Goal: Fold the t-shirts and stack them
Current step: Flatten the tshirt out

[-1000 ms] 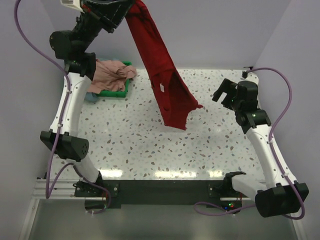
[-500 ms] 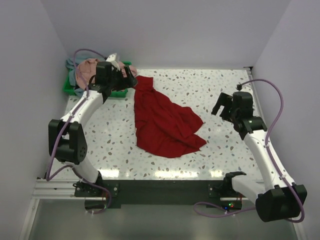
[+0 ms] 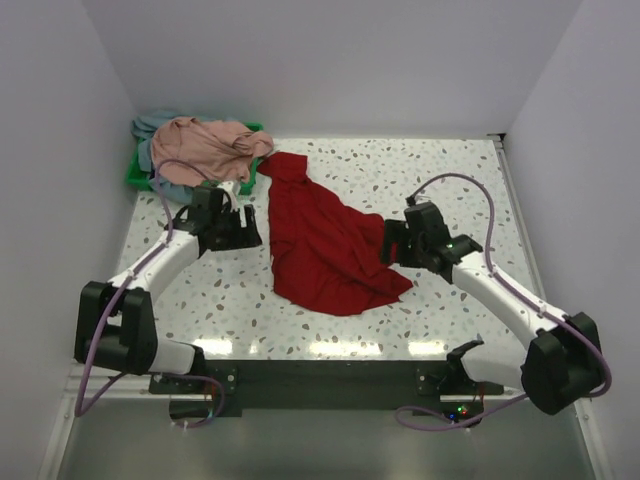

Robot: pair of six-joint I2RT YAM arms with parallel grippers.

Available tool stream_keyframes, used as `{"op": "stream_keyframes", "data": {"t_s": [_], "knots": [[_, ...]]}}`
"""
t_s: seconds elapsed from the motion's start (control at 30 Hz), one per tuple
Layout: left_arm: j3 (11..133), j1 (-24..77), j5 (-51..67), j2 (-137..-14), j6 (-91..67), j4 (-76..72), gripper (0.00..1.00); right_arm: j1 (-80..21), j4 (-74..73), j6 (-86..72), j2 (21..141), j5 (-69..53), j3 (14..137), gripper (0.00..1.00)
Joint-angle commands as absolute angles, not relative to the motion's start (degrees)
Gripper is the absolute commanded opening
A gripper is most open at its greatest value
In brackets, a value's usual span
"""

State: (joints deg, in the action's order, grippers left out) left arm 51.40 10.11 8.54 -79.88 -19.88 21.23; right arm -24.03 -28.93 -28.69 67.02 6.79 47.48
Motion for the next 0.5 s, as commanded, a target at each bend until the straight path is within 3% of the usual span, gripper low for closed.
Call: {"op": "stream_keyframes", "data": {"t_s": [0.0, 0.47], "knots": [[47.91, 11.25, 13.34, -79.01, -17.93, 22.94, 0.79, -27.59, -24.88, -30.67, 70.22, 6.86, 48.78, 0.81], [42.98, 15.91, 24.52, -87.45, -19.60, 20.48, 0.70, -34.10, -21.62, -31.29, 80.68, 7.74, 52.29, 0.58]]}}
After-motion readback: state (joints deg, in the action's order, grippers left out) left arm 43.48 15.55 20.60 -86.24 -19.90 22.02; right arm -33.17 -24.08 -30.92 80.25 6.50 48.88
